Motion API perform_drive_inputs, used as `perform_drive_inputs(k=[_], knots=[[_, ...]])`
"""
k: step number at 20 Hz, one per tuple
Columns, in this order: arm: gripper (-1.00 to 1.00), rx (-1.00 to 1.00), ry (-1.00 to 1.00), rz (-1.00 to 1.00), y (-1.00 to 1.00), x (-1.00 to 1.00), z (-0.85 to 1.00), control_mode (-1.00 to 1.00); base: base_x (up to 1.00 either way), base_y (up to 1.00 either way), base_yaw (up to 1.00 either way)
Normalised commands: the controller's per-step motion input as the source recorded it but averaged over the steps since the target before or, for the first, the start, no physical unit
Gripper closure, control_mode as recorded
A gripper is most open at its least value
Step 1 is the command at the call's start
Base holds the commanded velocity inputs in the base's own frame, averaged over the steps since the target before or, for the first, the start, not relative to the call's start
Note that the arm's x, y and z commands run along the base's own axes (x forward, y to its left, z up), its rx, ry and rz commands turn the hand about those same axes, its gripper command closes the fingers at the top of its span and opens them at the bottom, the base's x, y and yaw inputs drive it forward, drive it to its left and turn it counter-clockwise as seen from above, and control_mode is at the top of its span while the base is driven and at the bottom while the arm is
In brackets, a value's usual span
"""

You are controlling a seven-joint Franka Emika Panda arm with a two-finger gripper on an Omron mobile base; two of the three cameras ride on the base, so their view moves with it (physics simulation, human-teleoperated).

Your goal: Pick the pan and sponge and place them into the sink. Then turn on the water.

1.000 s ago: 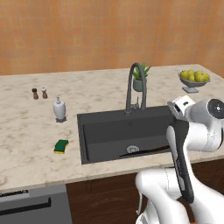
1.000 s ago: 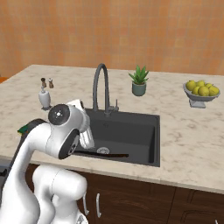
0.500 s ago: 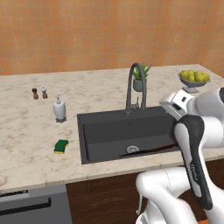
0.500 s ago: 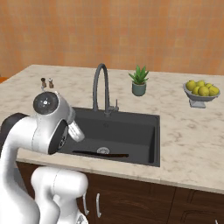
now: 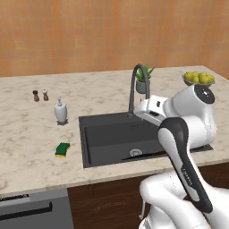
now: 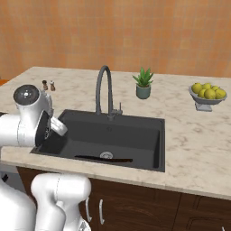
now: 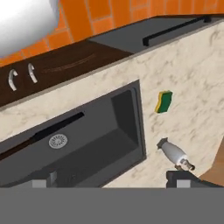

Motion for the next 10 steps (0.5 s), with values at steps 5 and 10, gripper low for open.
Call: perform_drive_inputs(k=[5, 10], knots=[[-1.0, -0.12, 0.13, 0.12, 0.85, 0.31, -0.04, -1.0, 0.0, 0.0, 0.0], [-1.0, -0.08, 0.06, 0.06, 0.72, 0.35, -0.2, -1.0, 0.0, 0.0, 0.0]])
